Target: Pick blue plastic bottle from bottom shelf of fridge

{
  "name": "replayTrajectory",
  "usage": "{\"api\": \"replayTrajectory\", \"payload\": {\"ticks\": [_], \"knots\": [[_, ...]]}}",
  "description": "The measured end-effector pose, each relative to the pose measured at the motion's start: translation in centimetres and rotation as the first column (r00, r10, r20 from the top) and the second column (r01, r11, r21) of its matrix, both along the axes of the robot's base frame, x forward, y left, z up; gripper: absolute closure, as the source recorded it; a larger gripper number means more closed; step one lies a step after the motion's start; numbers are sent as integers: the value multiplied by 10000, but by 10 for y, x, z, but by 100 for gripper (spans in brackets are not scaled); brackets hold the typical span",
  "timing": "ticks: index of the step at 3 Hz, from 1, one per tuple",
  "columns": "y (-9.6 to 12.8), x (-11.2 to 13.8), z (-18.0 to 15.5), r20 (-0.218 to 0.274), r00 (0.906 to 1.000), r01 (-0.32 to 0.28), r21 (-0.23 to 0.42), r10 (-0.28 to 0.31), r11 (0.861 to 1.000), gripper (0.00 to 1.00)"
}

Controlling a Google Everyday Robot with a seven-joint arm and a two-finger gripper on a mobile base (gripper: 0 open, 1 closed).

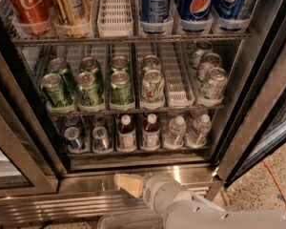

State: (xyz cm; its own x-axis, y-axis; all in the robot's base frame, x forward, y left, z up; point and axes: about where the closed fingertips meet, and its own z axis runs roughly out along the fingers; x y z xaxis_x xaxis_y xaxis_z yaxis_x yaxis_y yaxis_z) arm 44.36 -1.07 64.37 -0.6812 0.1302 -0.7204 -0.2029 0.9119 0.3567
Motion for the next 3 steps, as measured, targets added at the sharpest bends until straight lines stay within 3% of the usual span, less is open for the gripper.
{"api": "replayTrajectory", "payload": {"ticks": [2,3], "knots": [[4,16,35,1651,9818,898,345,-943,9954,0],[4,16,35,1652,9817,897,345,-942,9954,0]]}}
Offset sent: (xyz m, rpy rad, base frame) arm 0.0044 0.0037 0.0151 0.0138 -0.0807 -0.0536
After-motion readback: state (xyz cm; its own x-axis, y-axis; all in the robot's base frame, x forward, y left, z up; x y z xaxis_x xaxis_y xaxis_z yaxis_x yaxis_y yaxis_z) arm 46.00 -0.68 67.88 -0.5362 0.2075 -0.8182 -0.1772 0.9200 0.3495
